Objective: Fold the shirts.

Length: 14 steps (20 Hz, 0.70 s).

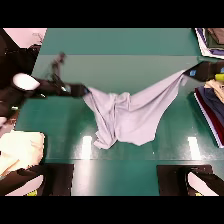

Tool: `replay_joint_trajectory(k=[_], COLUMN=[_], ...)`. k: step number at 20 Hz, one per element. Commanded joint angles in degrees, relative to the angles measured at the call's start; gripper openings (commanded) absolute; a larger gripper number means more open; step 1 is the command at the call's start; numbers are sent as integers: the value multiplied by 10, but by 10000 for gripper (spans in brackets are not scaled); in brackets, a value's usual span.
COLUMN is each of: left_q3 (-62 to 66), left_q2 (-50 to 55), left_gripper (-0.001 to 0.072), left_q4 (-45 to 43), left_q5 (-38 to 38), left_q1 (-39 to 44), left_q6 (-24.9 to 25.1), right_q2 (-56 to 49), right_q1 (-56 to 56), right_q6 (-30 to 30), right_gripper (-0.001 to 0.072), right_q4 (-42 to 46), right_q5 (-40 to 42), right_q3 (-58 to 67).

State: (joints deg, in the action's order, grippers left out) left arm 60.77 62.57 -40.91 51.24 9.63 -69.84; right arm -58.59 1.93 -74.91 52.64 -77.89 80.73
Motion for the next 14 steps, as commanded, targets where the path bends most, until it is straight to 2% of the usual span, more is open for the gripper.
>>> replay_joint_trajectory(k=[1, 6, 14], left_q3=[131, 317, 530], left_q2=[-76, -117, -121], left_gripper=[21, 21, 21], left_q4=[-46, -128, -134], left_q5=[2, 22, 86], left_q1=[-31, -31, -31], left_q6=[14, 13, 13], right_q2=[0, 0, 3], right_q1=[0, 0, 0], right_q6=[5, 6, 6], right_gripper=[12, 12, 12], right_q4=[1, 60, 115], right_q5=[10, 14, -14], right_q3=[87, 221, 391])
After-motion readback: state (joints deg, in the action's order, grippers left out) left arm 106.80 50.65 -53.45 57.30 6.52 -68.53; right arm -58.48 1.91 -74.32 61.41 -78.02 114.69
